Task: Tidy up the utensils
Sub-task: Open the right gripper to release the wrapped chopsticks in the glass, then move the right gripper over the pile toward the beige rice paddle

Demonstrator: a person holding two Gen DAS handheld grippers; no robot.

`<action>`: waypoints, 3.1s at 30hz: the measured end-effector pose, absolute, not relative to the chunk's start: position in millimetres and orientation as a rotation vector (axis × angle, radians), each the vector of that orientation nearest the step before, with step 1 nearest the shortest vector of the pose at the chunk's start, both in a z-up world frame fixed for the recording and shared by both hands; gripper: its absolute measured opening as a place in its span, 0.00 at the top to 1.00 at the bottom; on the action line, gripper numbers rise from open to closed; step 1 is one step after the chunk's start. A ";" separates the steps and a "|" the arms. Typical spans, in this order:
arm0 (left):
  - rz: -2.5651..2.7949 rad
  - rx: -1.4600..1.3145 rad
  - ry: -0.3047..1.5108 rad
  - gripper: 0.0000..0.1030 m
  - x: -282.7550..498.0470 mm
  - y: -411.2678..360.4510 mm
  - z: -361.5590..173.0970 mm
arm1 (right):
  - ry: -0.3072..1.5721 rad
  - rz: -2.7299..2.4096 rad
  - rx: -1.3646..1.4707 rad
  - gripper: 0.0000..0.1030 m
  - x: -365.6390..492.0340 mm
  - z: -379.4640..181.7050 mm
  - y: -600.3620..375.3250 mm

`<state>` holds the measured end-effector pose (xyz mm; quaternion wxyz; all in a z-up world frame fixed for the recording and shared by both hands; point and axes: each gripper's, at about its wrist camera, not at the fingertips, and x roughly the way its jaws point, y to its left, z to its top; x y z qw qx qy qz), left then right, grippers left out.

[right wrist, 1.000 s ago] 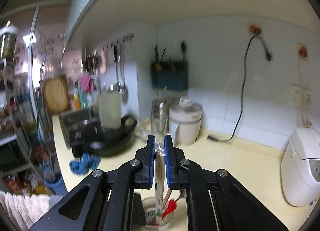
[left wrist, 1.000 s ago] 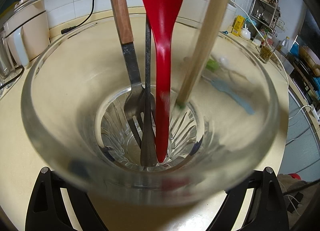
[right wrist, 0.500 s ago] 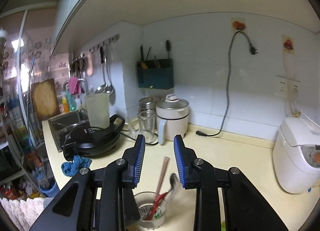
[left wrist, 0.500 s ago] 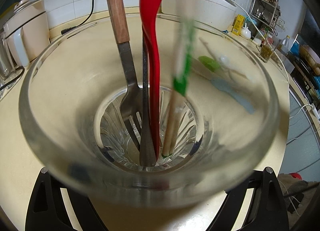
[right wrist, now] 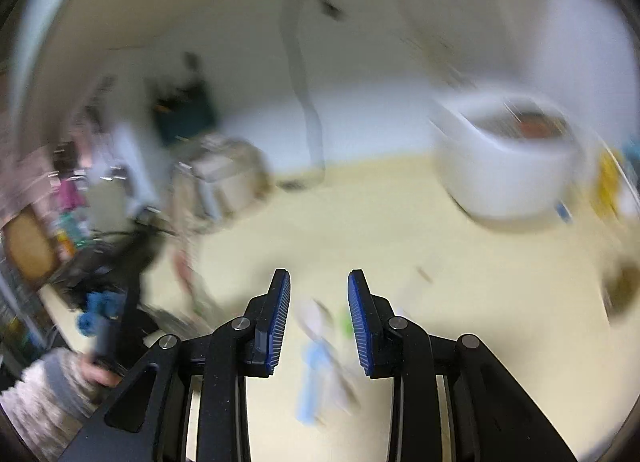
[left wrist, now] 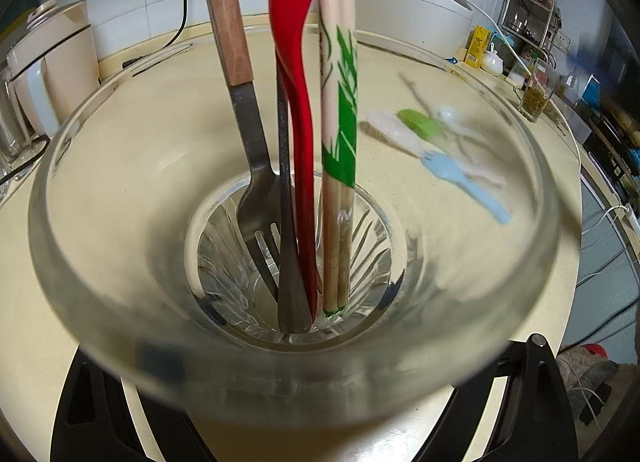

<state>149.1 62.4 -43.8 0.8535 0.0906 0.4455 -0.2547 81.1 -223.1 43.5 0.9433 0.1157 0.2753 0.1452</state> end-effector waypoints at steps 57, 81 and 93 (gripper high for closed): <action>-0.539 0.180 0.940 0.08 148.3 73.1 -44.8 | 0.678 0.313 0.018 0.85 69.2 -36.2 -190.7; -0.526 0.222 0.942 0.07 147.6 58.6 -46.6 | 0.724 0.207 0.026 0.86 11.7 -44.4 -254.0; -0.520 0.230 0.942 0.06 147.0 54.6 -47.0 | 0.751 0.258 0.078 0.79 16.1 -50.2 -247.2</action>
